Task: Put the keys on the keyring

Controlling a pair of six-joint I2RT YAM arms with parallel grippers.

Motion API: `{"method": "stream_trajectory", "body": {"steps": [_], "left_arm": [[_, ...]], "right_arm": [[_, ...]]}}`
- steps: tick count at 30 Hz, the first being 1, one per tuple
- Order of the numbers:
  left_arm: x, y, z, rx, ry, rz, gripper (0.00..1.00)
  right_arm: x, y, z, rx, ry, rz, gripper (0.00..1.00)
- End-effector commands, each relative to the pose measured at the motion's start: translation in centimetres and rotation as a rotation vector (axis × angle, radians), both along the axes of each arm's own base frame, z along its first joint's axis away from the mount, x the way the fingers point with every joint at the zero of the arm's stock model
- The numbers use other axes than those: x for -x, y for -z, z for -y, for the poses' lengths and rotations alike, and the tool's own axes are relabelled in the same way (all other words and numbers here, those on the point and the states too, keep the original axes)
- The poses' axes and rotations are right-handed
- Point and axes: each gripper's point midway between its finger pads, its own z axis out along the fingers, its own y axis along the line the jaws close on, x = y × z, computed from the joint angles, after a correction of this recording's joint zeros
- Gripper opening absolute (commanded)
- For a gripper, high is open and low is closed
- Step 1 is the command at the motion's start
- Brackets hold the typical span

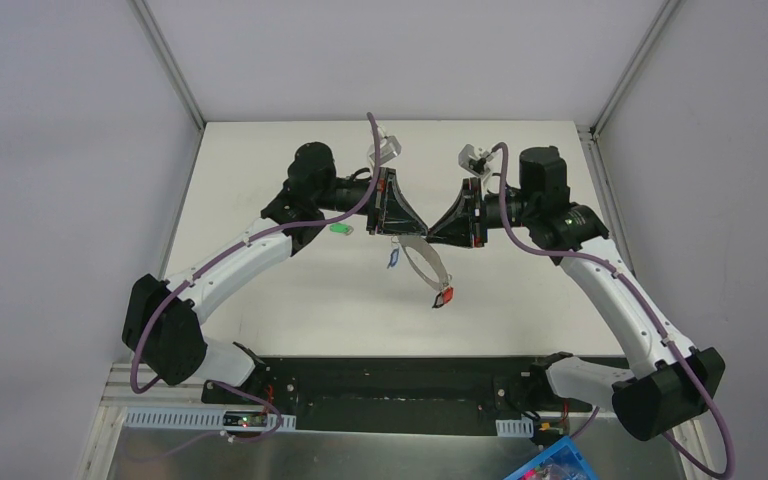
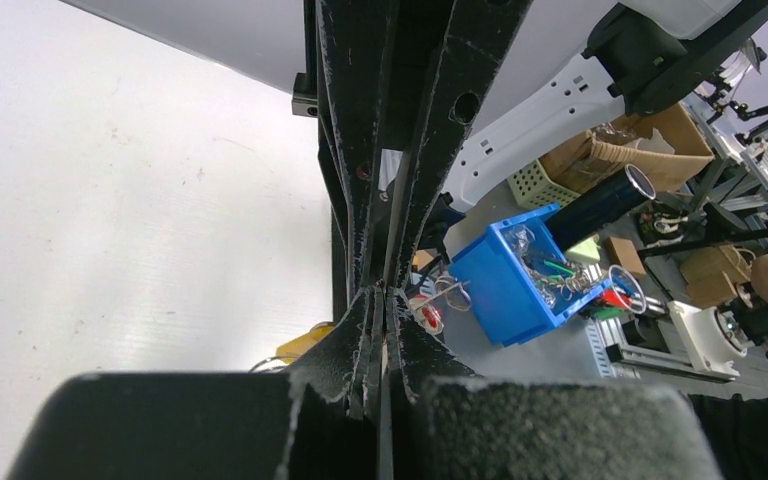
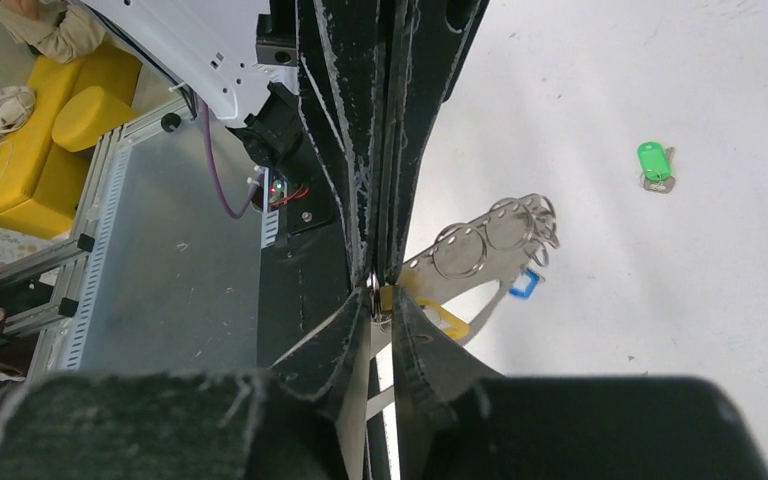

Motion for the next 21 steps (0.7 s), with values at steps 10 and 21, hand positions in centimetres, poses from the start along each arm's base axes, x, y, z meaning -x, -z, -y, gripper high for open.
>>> {"method": "stream_trajectory", "body": {"steps": [10, 21], "left_arm": [[-0.1, -0.9, -0.3, 0.04, 0.01, 0.062, 0.0], [0.1, 3.2, -2.7, -0.173, -0.02, 0.305, 0.34]], "right_arm": [[0.0, -0.5, 0.0, -0.023, -0.018, 0.037, 0.0], [0.6, 2.7, -0.1, 0.245, 0.0, 0.082, 0.0]]}}
